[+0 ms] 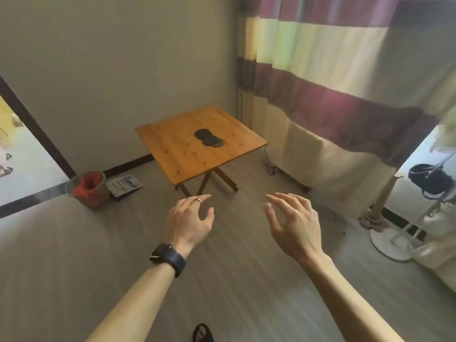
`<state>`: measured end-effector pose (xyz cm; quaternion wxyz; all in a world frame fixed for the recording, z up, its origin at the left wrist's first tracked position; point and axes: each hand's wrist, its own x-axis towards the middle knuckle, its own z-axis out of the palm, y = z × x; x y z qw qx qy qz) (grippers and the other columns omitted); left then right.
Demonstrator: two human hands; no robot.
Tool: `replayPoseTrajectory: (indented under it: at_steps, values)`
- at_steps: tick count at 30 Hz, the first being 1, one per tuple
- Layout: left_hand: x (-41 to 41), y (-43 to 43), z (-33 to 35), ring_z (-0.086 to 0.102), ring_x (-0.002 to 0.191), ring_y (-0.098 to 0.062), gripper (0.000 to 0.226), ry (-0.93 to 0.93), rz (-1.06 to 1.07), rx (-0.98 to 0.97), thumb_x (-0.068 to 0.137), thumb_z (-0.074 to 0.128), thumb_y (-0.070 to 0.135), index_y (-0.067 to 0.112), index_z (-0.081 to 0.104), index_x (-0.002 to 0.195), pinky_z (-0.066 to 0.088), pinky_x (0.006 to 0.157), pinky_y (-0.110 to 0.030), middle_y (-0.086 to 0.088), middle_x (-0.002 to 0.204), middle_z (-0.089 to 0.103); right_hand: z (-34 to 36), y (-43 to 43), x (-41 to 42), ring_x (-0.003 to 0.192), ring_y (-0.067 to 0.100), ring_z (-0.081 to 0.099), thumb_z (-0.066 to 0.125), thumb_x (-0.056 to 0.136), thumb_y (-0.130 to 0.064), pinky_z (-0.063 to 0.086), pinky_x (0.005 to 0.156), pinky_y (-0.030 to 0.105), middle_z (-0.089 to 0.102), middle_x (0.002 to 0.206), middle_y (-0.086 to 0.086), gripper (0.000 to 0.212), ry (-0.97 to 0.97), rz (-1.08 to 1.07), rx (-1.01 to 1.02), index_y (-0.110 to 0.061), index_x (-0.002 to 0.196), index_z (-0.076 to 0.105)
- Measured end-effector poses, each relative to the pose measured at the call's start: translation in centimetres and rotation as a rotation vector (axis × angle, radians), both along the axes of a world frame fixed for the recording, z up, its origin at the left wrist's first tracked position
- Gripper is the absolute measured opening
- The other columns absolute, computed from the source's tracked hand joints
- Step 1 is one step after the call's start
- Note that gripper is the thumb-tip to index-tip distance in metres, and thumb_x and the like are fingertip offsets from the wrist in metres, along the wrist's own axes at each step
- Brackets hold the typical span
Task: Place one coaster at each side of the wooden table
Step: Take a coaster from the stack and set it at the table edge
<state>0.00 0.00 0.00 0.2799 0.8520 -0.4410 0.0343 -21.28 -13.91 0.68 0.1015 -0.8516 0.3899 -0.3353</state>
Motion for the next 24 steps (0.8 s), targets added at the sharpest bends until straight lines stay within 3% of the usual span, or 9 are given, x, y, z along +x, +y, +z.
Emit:
replayPoseTrajectory:
  at_steps: [7, 24]
  values:
    - [8.1, -4.5, -4.0, 0.057, 0.116, -0.015, 0.040, 0.073, -0.027, 0.094, 0.088, 0.053, 0.047, 0.032, 0.062, 0.125, 0.048, 0.095, -0.037, 0.009, 0.122, 0.068, -3.9, -3.5, 8.0, 0.120, 0.019, 0.052, 0.051, 0.094, -0.053, 0.046, 0.089, 0.041, 0.068, 0.123, -0.010, 0.035, 0.183, -0.004, 0.129, -0.038, 0.120, 0.069]
    - [28.4, -19.8, -9.0, 0.054, 0.120, -0.019, 0.040, 0.207, 0.015, 0.280, 0.091, 0.053, 0.044, 0.030, 0.061, 0.127, 0.047, 0.097, -0.039, 0.005, 0.127, 0.065, -9.3, -17.5, 29.0, 0.128, 0.017, 0.045, 0.046, 0.096, -0.055, 0.042, 0.098, 0.041, 0.062, 0.132, -0.012, 0.041, 0.299, 0.022, 0.380, -0.037, 0.130, 0.062]
